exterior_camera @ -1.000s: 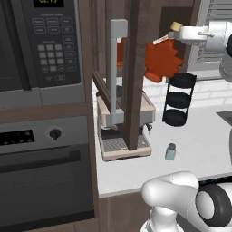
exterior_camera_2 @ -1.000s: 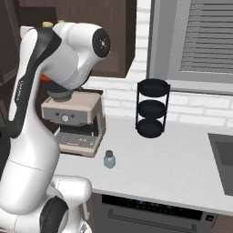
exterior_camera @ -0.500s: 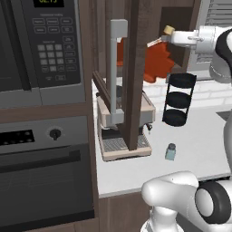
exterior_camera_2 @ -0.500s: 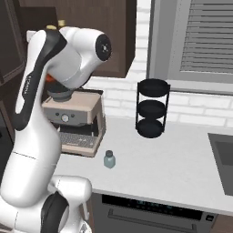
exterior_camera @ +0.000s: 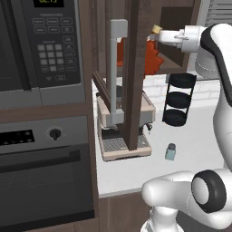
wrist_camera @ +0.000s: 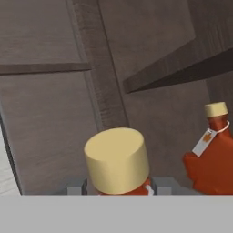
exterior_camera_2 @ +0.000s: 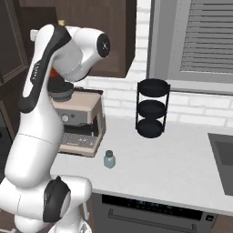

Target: Put the shaker and condiment bottle from the counter next to their counterparts in the cabinet.

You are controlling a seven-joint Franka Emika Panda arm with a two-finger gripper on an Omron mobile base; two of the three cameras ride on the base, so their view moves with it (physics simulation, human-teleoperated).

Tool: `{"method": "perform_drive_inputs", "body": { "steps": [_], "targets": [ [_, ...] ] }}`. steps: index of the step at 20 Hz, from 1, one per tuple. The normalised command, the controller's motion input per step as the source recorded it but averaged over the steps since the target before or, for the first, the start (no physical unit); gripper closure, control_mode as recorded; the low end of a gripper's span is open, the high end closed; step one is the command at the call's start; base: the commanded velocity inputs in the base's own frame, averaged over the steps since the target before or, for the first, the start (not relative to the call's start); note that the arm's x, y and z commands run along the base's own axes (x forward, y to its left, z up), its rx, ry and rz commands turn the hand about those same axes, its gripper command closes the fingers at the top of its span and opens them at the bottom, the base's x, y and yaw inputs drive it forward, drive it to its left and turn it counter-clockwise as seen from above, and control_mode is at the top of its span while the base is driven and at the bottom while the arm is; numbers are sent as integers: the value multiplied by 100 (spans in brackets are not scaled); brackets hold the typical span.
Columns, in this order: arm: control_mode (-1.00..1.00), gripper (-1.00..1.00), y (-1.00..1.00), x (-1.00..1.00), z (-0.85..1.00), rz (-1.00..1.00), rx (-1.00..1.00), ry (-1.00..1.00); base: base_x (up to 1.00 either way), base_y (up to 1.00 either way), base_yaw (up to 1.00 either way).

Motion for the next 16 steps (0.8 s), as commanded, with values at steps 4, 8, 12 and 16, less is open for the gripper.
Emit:
{"method": "perform_drive_inputs", "body": {
  "steps": [4, 8, 12, 16],
  "targets": [
    [-100, 100, 8, 13, 0, 5, 0, 0, 0, 0, 0],
    [-100, 100, 23, 17, 0, 6, 0, 0, 0, 0, 0],
    [-100, 100, 16, 31, 0, 5, 0, 0, 0, 0, 0],
    [-100, 100, 0, 20, 0, 0, -1, 0, 0, 0, 0]
  ]
}}
